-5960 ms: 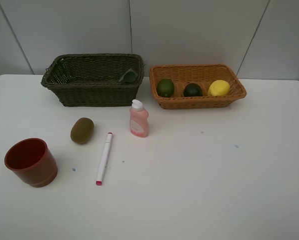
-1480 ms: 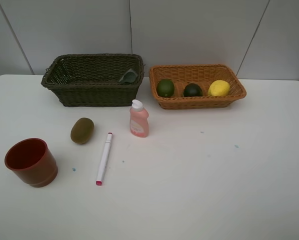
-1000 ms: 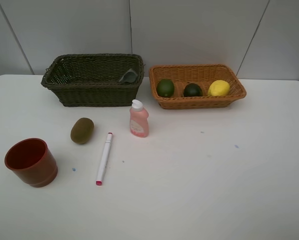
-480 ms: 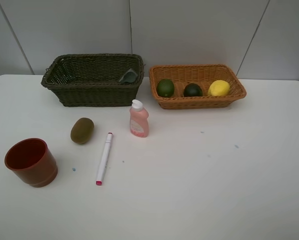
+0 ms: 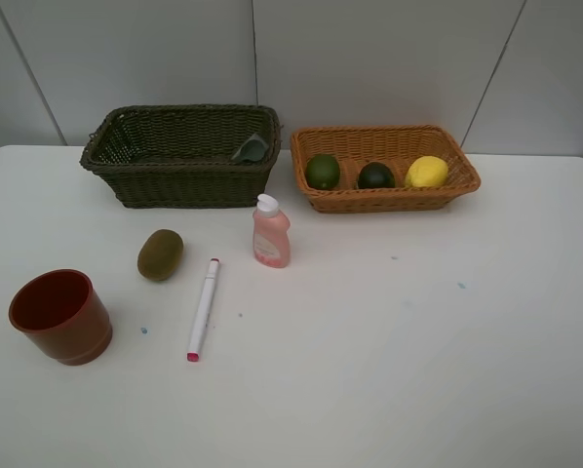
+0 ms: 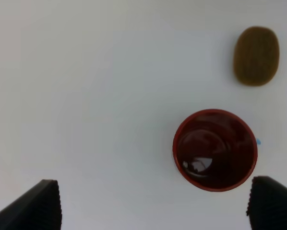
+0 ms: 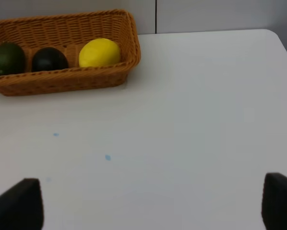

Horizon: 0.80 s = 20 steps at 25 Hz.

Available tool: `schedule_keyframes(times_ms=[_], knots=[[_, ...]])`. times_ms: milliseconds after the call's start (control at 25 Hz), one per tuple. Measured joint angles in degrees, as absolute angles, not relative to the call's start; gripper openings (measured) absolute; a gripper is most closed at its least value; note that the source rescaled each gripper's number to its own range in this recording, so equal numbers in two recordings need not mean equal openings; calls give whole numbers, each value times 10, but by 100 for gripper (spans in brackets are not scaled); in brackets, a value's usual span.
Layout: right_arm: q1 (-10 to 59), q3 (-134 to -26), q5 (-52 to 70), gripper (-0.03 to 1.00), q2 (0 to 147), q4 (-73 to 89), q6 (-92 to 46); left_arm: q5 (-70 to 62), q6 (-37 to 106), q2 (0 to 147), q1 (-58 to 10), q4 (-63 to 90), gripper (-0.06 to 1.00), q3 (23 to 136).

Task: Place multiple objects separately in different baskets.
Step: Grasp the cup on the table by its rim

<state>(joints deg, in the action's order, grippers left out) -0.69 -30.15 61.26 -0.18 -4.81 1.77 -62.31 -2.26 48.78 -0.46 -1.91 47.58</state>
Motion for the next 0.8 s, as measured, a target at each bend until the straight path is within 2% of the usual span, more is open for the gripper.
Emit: schedule_keyframes(times_ms=[400, 800], knots=[[-7, -301, 613, 99, -2, -48, 18, -572, -23, 604, -5, -8, 100, 467], [-7, -301, 613, 99, -2, -48, 18, -464, -23, 694, -5, 12, 100, 391]])
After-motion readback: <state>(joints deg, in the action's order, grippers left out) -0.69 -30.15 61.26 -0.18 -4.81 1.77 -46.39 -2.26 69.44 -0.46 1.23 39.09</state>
